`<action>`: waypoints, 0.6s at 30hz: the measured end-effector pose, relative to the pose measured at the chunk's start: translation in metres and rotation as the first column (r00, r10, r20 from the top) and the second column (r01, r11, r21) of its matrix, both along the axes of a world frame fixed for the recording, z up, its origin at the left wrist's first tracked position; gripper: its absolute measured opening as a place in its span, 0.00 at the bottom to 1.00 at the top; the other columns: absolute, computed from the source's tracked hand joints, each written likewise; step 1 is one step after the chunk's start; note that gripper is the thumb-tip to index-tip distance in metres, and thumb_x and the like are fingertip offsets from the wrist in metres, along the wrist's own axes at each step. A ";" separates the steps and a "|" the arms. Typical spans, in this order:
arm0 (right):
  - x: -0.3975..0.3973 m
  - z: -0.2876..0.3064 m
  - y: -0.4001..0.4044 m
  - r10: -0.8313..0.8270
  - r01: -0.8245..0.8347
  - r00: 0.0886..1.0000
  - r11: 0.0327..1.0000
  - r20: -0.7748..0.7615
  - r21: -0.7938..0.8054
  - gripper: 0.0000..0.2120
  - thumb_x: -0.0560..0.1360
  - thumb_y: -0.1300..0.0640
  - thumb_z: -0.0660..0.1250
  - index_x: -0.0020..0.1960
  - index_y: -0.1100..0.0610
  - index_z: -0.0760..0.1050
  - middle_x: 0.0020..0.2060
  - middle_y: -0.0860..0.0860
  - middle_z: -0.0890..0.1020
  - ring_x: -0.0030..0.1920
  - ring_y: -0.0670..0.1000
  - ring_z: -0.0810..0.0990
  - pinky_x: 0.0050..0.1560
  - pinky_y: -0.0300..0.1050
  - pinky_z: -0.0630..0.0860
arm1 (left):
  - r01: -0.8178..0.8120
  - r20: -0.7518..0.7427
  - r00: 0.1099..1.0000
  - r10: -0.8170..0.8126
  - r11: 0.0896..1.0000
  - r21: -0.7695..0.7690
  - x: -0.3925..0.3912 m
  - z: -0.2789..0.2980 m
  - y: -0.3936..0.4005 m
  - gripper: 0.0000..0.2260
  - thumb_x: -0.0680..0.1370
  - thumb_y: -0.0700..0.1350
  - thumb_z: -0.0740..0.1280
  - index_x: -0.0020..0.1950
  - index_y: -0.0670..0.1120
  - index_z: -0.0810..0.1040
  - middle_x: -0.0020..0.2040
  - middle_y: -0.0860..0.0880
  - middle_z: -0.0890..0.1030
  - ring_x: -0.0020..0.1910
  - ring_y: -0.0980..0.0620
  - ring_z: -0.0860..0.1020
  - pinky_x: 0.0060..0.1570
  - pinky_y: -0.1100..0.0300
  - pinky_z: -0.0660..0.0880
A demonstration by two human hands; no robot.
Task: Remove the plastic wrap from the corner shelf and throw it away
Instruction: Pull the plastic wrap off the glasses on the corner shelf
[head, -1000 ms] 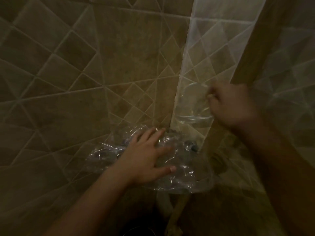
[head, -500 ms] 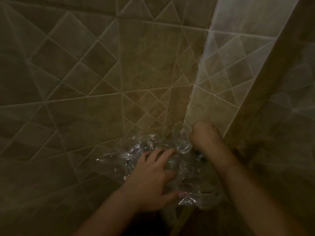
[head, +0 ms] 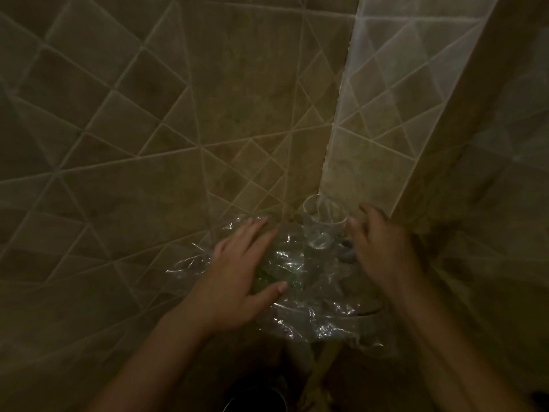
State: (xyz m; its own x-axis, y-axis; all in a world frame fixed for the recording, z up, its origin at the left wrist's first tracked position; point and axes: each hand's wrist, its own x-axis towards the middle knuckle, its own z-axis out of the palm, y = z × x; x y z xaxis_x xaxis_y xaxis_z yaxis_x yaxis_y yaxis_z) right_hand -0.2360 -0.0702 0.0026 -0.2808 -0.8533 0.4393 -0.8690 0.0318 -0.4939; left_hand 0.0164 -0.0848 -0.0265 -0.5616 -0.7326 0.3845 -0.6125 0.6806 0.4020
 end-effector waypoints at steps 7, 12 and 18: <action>-0.023 -0.009 0.073 0.226 -0.229 0.973 0.968 0.040 0.098 0.12 0.72 0.64 0.69 0.45 0.46 0.80 0.39 0.39 0.79 0.39 0.36 0.77 0.40 0.31 0.69 | -0.049 0.094 0.995 0.034 0.984 0.172 -0.004 -0.017 -0.013 0.41 0.71 0.69 0.54 0.78 0.53 0.43 0.79 0.49 0.54 0.76 0.52 0.54 0.72 0.50 0.52; -0.005 -0.023 0.063 0.444 -0.466 0.884 0.861 0.147 0.204 0.10 0.73 0.61 0.70 0.53 0.51 0.82 0.45 0.40 0.83 0.44 0.39 0.80 0.45 0.34 0.74 | -0.067 0.076 0.996 0.050 0.970 0.235 -0.003 -0.018 -0.016 0.42 0.69 0.72 0.52 0.77 0.52 0.50 0.71 0.54 0.70 0.68 0.51 0.68 0.64 0.56 0.53; 0.012 -0.028 0.054 0.426 -0.482 0.866 0.850 0.263 0.211 0.05 0.71 0.51 0.71 0.42 0.40 0.78 0.36 0.32 0.80 0.34 0.36 0.78 0.33 0.29 0.70 | -0.026 0.368 0.930 -0.017 0.993 0.111 -0.003 -0.020 -0.015 0.39 0.70 0.74 0.46 0.77 0.57 0.50 0.73 0.51 0.70 0.68 0.52 0.70 0.70 0.46 0.52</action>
